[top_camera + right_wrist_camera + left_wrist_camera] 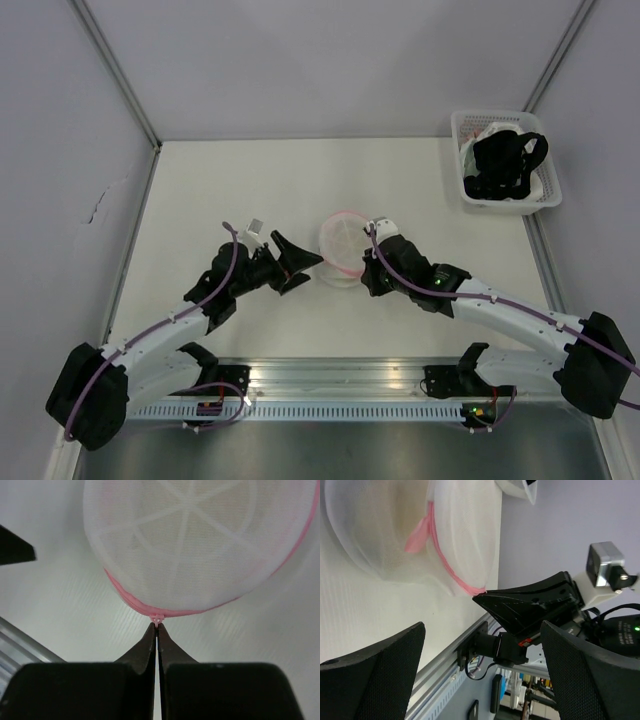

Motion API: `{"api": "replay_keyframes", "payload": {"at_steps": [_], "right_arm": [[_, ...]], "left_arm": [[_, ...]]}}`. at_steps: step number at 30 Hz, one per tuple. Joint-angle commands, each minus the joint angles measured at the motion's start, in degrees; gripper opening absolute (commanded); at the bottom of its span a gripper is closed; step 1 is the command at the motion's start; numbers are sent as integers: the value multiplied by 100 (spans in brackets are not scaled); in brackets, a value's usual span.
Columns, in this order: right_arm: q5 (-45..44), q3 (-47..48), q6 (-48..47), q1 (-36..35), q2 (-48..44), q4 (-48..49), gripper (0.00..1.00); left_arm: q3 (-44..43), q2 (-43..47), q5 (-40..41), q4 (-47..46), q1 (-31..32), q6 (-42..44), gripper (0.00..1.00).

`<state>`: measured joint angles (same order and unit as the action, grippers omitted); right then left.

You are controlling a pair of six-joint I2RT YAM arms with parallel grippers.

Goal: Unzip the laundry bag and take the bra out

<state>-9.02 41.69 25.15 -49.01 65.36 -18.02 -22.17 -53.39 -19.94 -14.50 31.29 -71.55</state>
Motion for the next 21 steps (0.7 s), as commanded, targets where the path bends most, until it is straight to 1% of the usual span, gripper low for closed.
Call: {"api": "replay_keyframes", "payload": {"at_steps": [1, 7, 12, 16, 17, 19, 20, 21], "right_arm": [[882, 58, -98, 15, -41, 334, 0], [1306, 14, -150, 15, -76, 422, 0], [1498, -3, -229, 6, -68, 405, 0], [1596, 14, -282, 6, -32, 361, 0], [1587, 14, -291, 6, -41, 352, 0], [1535, 14, -317, 6, -85, 308, 1], [1482, 23, -343, 6, -129, 282, 0], [1482, 14, -344, 6, -129, 273, 0]], "left_arm": [[-111, -566, -220, -886, 350, -439, 100], [-270, -1541, -221, -1590, 615, -606, 100], [-586, -2096, -168, -2073, 747, -737, 100], [-981, -2657, -115, -2135, 931, -729, 99], [-1017, -2729, -141, -2197, 949, -729, 97], [-991, -2844, -168, -2381, 958, -773, 89], [-947, -2888, -133, -2408, 958, -755, 77], [-947, -2888, -106, -2408, 958, -729, 71]]}}
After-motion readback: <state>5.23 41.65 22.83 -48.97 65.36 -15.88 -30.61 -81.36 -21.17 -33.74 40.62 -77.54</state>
